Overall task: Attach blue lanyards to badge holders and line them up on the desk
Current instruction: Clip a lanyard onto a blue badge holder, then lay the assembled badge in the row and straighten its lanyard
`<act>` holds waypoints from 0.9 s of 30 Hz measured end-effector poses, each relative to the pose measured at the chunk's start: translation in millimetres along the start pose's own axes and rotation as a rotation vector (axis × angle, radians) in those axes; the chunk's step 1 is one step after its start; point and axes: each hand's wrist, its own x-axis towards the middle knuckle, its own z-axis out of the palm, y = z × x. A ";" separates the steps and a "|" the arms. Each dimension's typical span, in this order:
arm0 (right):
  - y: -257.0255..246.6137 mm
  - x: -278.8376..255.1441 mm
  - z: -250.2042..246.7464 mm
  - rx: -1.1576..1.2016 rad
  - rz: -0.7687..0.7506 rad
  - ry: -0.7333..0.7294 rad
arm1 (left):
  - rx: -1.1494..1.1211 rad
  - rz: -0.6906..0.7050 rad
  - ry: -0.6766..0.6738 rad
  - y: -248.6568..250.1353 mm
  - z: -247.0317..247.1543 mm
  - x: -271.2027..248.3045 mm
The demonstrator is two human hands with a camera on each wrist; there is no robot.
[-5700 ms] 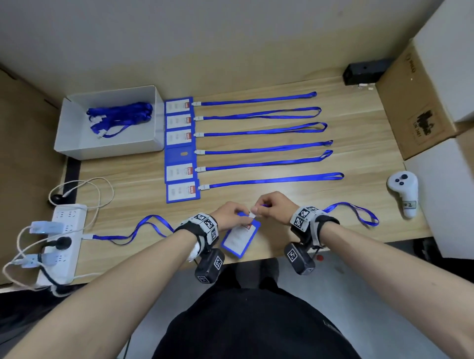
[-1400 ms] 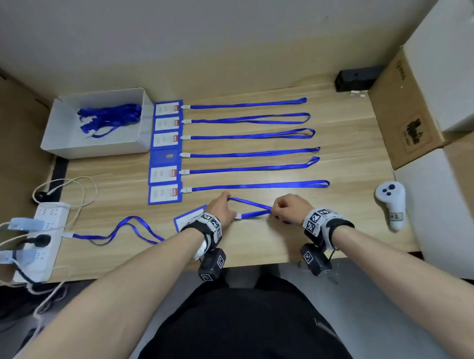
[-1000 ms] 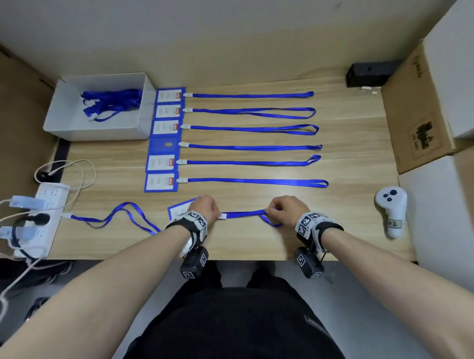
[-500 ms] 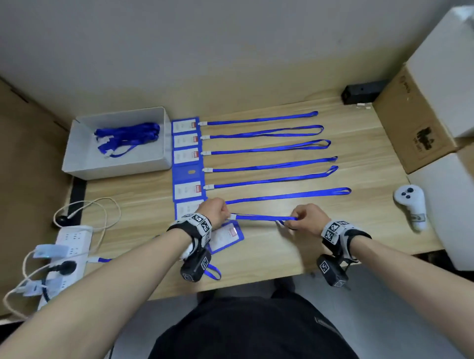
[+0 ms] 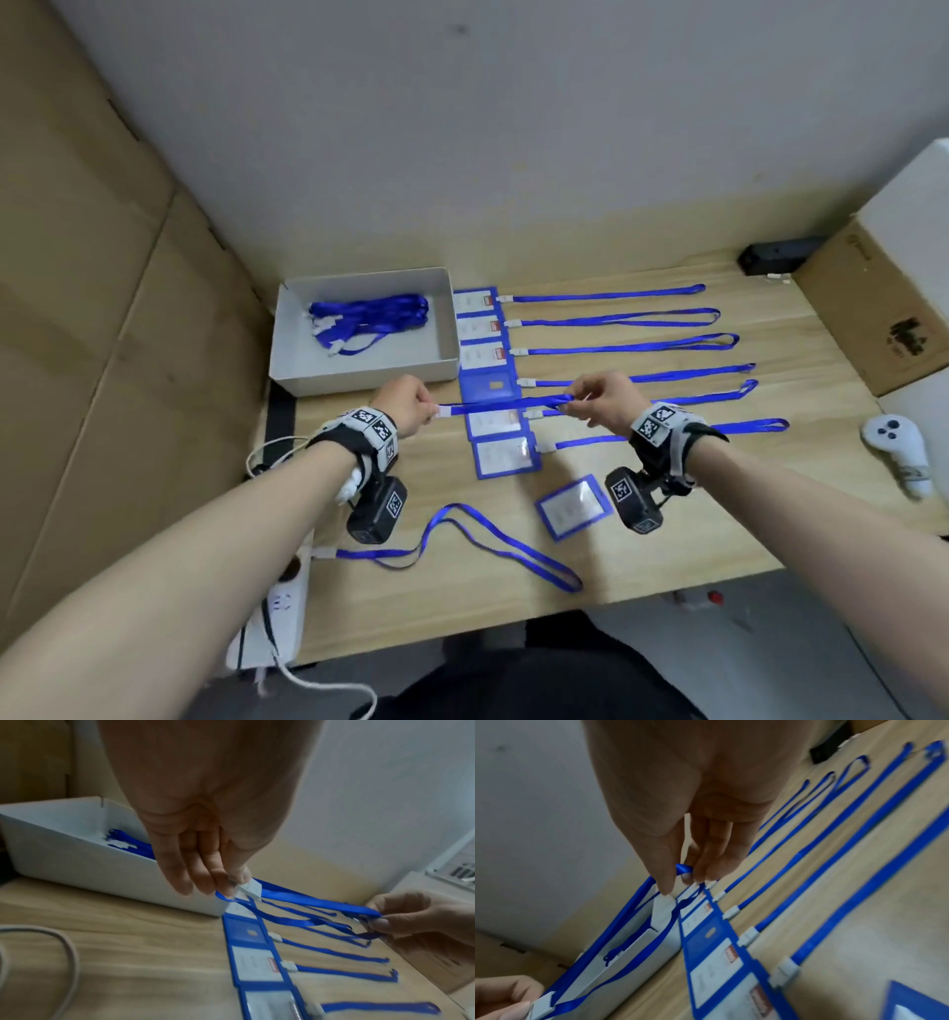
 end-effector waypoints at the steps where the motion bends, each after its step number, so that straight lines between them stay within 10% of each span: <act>1: -15.5 7.0 6.8 -0.020 -0.013 -0.011 | -0.016 -0.007 0.015 -8.7 -12.4 0.1; 18: -166.5 158.2 80.5 -0.474 -0.240 -0.043 | -0.124 -0.252 0.212 -91.9 -128.9 87.4; 27: -177.4 241.2 128.8 -1.002 -0.258 -0.372 | 0.222 -0.386 -0.170 -121.4 -118.9 165.1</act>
